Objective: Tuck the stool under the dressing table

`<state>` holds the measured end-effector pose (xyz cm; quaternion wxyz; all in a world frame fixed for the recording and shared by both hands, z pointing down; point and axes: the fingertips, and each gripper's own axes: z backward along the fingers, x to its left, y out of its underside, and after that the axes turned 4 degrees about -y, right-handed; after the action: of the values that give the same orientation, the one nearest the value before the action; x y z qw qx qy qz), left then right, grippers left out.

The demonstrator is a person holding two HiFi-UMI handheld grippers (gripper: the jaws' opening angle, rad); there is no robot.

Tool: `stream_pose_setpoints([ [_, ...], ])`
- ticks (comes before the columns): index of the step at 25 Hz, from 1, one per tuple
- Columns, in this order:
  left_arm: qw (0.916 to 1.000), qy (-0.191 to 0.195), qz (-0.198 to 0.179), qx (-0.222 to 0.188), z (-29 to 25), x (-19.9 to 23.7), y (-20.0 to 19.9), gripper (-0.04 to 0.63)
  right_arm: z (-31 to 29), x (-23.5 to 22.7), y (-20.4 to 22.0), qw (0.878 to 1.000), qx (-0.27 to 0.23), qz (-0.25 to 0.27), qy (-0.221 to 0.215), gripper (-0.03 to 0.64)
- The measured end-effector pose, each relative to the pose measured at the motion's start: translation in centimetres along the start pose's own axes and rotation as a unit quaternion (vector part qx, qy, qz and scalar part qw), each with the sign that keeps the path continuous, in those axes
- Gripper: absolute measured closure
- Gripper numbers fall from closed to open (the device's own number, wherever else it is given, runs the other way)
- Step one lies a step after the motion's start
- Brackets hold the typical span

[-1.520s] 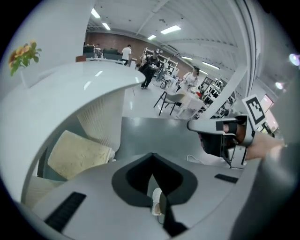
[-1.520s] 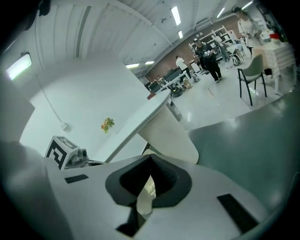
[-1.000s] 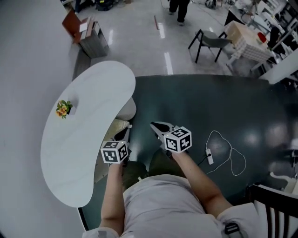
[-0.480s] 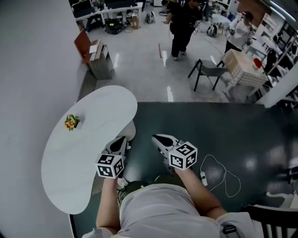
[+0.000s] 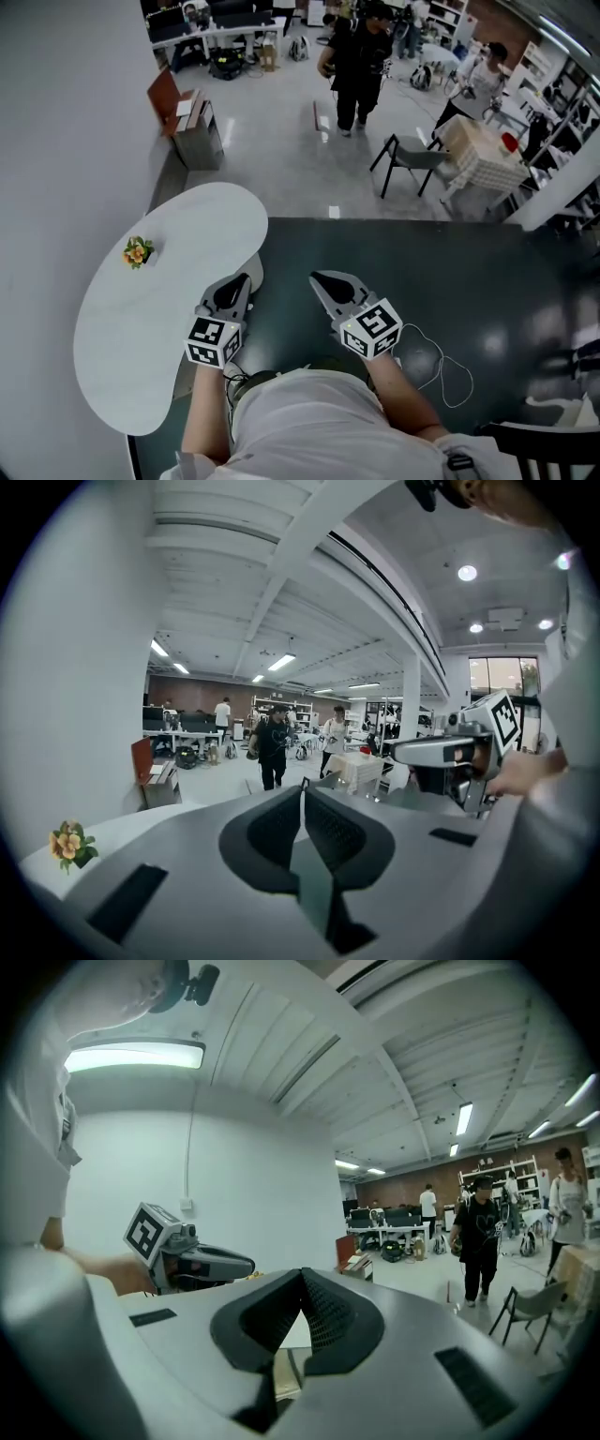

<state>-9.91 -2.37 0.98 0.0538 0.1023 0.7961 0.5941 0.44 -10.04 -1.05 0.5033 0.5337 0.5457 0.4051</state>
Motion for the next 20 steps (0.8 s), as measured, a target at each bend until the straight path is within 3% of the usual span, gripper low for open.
stream_pose_setpoints([
  [10,0.9994,-0.010,-0.012,-0.032,1.4,0.0,-1.6,0.591,1.6,0.3,-0.6,0.999,-0.026,0.014,0.021,0.607],
  [20,0.9994,-0.005,-0.003,-0.033,1.5,-0.4,-1.2,0.591,1.2,1.9,1.4,1.000,-0.002,0.006,0.016,0.607],
])
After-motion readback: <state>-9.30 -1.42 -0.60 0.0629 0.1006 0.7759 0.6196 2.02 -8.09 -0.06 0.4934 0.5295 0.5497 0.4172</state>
